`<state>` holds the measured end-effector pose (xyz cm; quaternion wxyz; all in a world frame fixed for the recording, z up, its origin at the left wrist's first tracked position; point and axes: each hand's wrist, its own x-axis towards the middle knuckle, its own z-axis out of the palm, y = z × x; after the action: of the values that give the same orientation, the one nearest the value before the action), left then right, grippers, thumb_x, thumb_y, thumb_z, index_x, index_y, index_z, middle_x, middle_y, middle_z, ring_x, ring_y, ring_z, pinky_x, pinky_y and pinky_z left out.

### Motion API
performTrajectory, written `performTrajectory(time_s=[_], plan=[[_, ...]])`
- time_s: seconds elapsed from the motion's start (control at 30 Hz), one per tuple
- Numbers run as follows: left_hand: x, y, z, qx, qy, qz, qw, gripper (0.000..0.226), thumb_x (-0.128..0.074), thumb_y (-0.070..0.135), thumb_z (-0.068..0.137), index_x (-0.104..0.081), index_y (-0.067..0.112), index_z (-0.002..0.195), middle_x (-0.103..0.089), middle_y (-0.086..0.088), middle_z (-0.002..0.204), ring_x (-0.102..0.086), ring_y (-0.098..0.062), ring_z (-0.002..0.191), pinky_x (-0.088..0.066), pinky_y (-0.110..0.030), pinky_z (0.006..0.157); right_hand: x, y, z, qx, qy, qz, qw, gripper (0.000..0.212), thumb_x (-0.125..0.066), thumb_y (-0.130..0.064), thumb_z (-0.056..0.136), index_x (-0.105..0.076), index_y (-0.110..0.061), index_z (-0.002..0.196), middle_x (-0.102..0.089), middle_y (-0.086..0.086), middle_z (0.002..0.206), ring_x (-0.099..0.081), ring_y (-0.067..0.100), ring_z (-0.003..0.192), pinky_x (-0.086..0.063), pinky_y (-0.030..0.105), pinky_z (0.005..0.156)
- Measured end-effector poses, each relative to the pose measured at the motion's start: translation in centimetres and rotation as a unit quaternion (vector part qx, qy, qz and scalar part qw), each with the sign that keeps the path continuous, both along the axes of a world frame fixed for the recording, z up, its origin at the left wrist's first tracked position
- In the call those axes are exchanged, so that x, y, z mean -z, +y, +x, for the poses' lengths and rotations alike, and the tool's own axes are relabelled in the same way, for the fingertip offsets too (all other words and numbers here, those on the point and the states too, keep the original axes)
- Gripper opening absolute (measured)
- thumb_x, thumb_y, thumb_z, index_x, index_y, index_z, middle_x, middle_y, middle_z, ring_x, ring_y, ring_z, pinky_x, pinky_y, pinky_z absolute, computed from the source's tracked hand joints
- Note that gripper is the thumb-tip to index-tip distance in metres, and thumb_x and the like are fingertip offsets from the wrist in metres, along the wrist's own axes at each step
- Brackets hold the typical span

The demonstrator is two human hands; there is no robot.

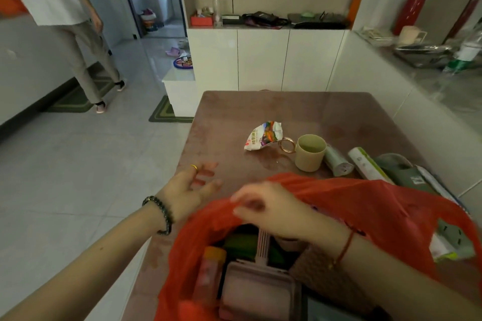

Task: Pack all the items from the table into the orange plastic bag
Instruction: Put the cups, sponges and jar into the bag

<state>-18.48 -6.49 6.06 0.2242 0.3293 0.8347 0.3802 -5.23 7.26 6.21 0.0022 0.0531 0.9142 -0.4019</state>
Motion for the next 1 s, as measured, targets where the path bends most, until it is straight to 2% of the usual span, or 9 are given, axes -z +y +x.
performTrajectory(time_s=[0.1, 0.2, 0.33, 0.5, 0.63, 0.77, 0.87, 0.93, 1.0], plan=[[0.1, 3.2, -2.4, -0.009, -0.029, 0.006, 1.0, 0.03, -0.054, 0.03, 0.088, -0.046, 0.03, 0.117, -0.053, 0.008, 0.111, -0.052, -0.01, 0.099, -0.041, -0.018, 0.075, -2.1, 5.9, -2.1, 0.111, 0.044, -0.008, 0.993, 0.023, -0.065, -0.019, 0.082, -0.067, -0.017, 0.105, -0.069, -0.004, 0.097, -0.065, 0.011, 0.093, -0.048, 0.019, 0.085], [1.0, 7.2, -4.7, -0.025, -0.056, 0.02, 0.998, 0.036, -0.055, 0.028, 0.088, -0.046, 0.023, 0.122, -0.053, 0.003, 0.114, -0.053, -0.012, 0.1, -0.042, -0.018, 0.072, -1.7, 12.0, -5.4, 0.19, 0.005, 0.041, 0.981, 0.037, -0.067, -0.015, 0.08, -0.06, -0.013, 0.115, -0.068, 0.008, 0.112, -0.063, 0.019, 0.099, -0.047, 0.018, 0.084], [3.0, 12.0, -7.2, -0.054, -0.093, 0.013, 0.994, 0.042, -0.056, 0.027, 0.087, -0.045, 0.019, 0.126, -0.053, -0.002, 0.118, -0.051, -0.012, 0.098, -0.042, -0.02, 0.074, 2.4, 17.4, -10.1, 0.177, -0.108, 0.165, 0.964, 0.059, -0.067, -0.019, 0.08, -0.042, -0.011, 0.133, -0.053, 0.012, 0.133, -0.051, 0.029, 0.119, -0.042, 0.033, 0.095], [6.0, 14.9, -8.9, -0.086, -0.139, 0.016, 0.986, 0.04, -0.054, 0.027, 0.089, -0.045, 0.018, 0.127, -0.055, -0.007, 0.126, -0.051, -0.013, 0.093, -0.042, -0.012, 0.058, 7.7, 20.3, -14.8, 0.176, -0.165, 0.3, 0.923, 0.054, -0.059, -0.026, 0.083, -0.039, -0.012, 0.131, -0.05, 0.014, 0.132, -0.048, 0.031, 0.12, -0.042, 0.039, 0.095], [8.0, 15.0, -9.5, -0.09, -0.151, 0.011, 0.984, 0.037, -0.054, 0.029, 0.089, -0.048, 0.022, 0.124, -0.056, -0.002, 0.12, -0.052, -0.016, 0.101, -0.043, -0.026, 0.082, 10.4, 21.1, -16.9, 0.173, -0.15, 0.412, 0.882, 0.04, -0.049, -0.023, 0.09, -0.041, -0.014, 0.128, -0.053, 0.01, 0.13, -0.045, 0.029, 0.122, -0.033, 0.044, 0.102], [8.2, 14.6, -9.4, -0.076, -0.182, 0.027, 0.98, 0.035, -0.052, 0.027, 0.09, -0.047, 0.021, 0.123, -0.053, 0.003, 0.11, -0.053, -0.017, 0.104, -0.043, -0.03, 0.089, 10.7, 21.3, -17.5, 0.16, -0.102, 0.443, 0.876, 0.025, -0.047, -0.022, 0.09, -0.05, -0.015, 0.114, -0.063, 0.009, 0.117, -0.053, 0.028, 0.114, -0.029, 0.047, 0.106], [7.0, 14.4, -8.8, -0.084, -0.208, 0.068, 0.972, 0.035, -0.052, 0.026, 0.09, -0.047, 0.018, 0.124, -0.055, 0.008, 0.099, -0.054, -0.018, 0.099, -0.047, -0.027, 0.078, 9.0, 20.8, -17.4, 0.17, -0.035, 0.411, 0.895, 0.021, -0.052, -0.024, 0.088, -0.051, -0.013, 0.106, -0.066, 0.012, 0.104, -0.061, 0.032, 0.096, -0.043, 0.039, 0.08], [5.8, 14.3, -8.3, -0.105, -0.24, 0.115, 0.958, 0.031, -0.052, 0.027, 0.09, -0.048, 0.018, 0.119, -0.056, 0.001, 0.109, -0.054, -0.02, 0.099, -0.047, -0.025, 0.077, 6.5, 19.8, -17.0, 0.199, 0.049, 0.352, 0.913, 0.014, -0.047, -0.023, 0.092, -0.051, -0.009, 0.096, -0.066, 0.014, 0.091, -0.06, 0.032, 0.077, -0.036, 0.032, 0.059], [4.2, 14.0, -7.8, -0.147, -0.293, 0.162, 0.931, 0.026, -0.05, 0.033, 0.09, -0.044, 0.022, 0.112, -0.051, -0.007, 0.123, -0.054, -0.024, 0.102, -0.049, -0.034, 0.079, 3.5, 18.5, -15.8, 0.22, 0.138, 0.294, 0.92, 0.017, -0.046, -0.024, 0.094, -0.05, -0.01, 0.085, -0.06, 0.009, 0.076, -0.05, 0.026, 0.064, -0.029, 0.028, 0.052]])
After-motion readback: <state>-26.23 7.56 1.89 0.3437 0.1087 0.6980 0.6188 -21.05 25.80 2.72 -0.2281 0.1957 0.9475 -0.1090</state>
